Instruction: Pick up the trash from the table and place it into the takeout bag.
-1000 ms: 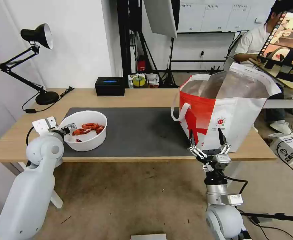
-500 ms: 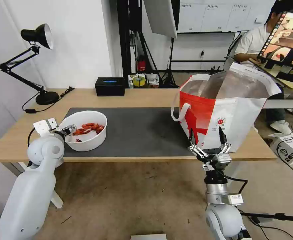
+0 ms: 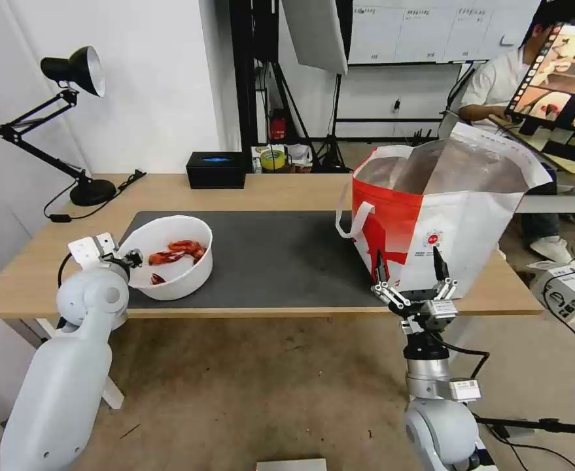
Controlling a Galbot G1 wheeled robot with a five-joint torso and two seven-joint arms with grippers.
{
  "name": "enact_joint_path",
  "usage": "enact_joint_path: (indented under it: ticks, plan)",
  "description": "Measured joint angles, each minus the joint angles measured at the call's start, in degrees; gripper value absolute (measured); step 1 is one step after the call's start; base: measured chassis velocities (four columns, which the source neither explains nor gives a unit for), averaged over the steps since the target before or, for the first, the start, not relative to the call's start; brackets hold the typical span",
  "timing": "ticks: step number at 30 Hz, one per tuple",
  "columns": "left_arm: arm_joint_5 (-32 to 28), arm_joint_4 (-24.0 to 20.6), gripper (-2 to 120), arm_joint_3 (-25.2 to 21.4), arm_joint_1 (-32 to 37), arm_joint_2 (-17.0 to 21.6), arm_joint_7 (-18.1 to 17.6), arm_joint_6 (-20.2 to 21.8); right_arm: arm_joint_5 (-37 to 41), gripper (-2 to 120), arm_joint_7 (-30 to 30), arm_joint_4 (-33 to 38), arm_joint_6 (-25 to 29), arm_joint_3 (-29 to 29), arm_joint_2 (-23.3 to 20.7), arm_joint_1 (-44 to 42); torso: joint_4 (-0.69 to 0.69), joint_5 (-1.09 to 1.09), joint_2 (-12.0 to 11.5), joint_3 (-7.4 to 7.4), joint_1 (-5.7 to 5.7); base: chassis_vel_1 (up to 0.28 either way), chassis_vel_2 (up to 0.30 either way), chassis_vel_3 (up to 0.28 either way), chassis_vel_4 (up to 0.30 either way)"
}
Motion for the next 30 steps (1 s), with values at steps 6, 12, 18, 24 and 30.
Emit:
enact_joint_path:
  ticks: [6, 12, 18, 24, 30]
  plan:
    - [-0.1, 0.0, 0, 0.0, 0.0, 0.1, 0.2, 0.0, 0.0, 100, 0.1, 0.1, -0.4, 0.0, -0.2, 0.3, 0.00, 0.00, 0.0, 0.00, 0.00, 0.000, 0.000, 0.000, 0.000]
    - [-0.1, -0.6, 0, 0.0, 0.3, 0.1, 0.0, 0.0, 0.0, 100, 0.2, 0.1, -0.5, 0.1, -0.3, 0.3, 0.00, -0.01, 0.0, 0.00, 0.00, 0.000, 0.000, 0.000, 0.000]
    - [-0.1, -1.7, 0, 0.0, 0.5, 0.0, -0.2, 0.1, 0.0, 100, 0.2, 0.0, -0.5, 0.1, -0.4, 0.3, 0.00, -0.01, 0.0, 0.00, 0.00, 0.000, 0.000, 0.000, 0.000]
    - [-1.4, -3.0, 0, -0.2, -0.1, 0.1, -1.0, 0.1, 0.0, 100, 0.2, 0.1, -0.6, 0.2, -0.4, 0.3, 0.00, -0.01, 0.0, 0.00, 0.00, 0.000, 0.000, 0.000, 0.000]
    - [-3.4, -5.0, 0, -0.3, -1.0, 0.2, -2.4, -0.7, -0.1, 100, 0.2, 0.4, -0.6, 0.2, -0.4, 0.0, 0.00, 0.00, 0.0, 0.00, 0.00, 0.000, 0.000, 0.000, 0.000]
